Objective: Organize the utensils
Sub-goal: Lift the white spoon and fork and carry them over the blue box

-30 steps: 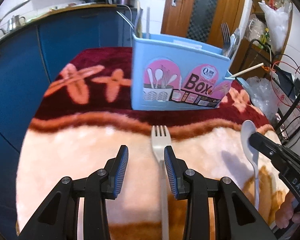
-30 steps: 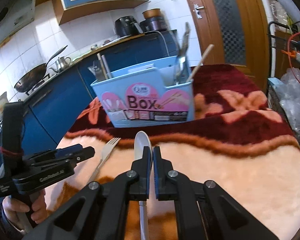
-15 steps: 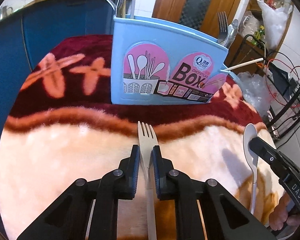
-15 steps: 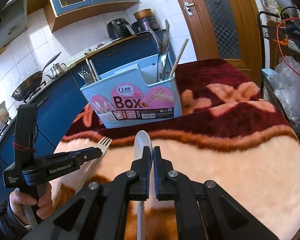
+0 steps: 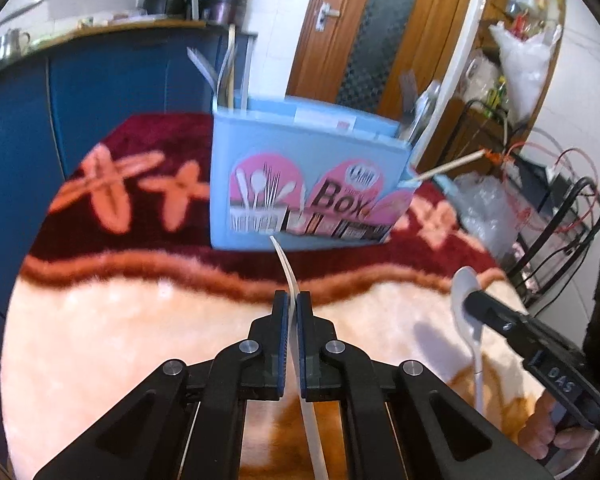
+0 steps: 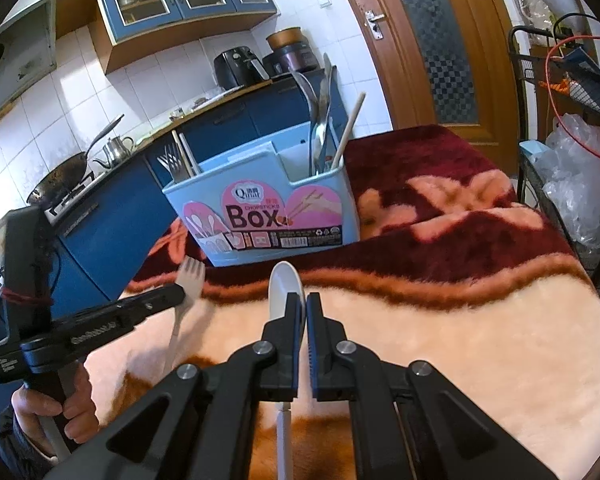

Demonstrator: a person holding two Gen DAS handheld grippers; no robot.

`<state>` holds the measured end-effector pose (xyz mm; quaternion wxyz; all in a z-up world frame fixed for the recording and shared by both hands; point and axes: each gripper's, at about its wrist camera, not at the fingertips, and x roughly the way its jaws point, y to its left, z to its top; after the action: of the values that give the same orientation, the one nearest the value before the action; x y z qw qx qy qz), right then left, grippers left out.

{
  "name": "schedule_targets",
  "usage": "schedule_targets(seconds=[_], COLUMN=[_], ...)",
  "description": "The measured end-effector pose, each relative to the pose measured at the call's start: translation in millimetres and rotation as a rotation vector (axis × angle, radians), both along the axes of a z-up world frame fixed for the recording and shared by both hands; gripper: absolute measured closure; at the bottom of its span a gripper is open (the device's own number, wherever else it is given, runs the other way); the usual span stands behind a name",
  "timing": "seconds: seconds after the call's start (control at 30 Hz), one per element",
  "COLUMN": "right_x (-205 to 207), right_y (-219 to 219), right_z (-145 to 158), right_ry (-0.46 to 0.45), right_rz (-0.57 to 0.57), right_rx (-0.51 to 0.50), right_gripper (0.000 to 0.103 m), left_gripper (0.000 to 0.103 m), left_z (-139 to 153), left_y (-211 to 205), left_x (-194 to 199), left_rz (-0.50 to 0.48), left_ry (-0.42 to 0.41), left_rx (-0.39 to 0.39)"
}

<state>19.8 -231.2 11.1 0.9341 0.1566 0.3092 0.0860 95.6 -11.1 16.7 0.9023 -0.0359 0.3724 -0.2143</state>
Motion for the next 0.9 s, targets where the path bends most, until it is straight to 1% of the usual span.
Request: schedule_targets(seconds=[0.07,0.2,0.33,0.47,0.57,0.77,0.9], right_x=[-1,-3,-4,-6,-8,-7,-6], right_y=[0,1,1,0,-1,-2,-2], right_z=[2,4,6,11,14,18,19], right_ry=[-0.011,-0.026,-0.045,-0.076,-0.094,-0.103,-0.109], right_rz=[-0.001,0.002,0.011,0.008,0.004,0.008,0.010], right_rx=[0.001,0.003,0.011,0.009,0.012,0.025,0.022], right_gripper=[0.098,0.098,0.098,0.099,0.098,0.099,0.098], left_gripper=[0.099,0.099,0.099,0.099,0.099,0.099,0.099], left_z=[10,25,37,49,59,80,96], left_y=[1,4,11,15,16,22,22], left_x=[-6,-14,-21,-25,-23,-16,-6], left_rz=[0.009,0.026,0.041,0.071,0.086,0.127,0.132], left_ry=[-0.045,-0.101,-0.168,-0.237,-0.277,-0.333,-0.363], left_rx=[-0.005,-0.017,-0.062,-0.060,-0.048,-0.058,-0.060])
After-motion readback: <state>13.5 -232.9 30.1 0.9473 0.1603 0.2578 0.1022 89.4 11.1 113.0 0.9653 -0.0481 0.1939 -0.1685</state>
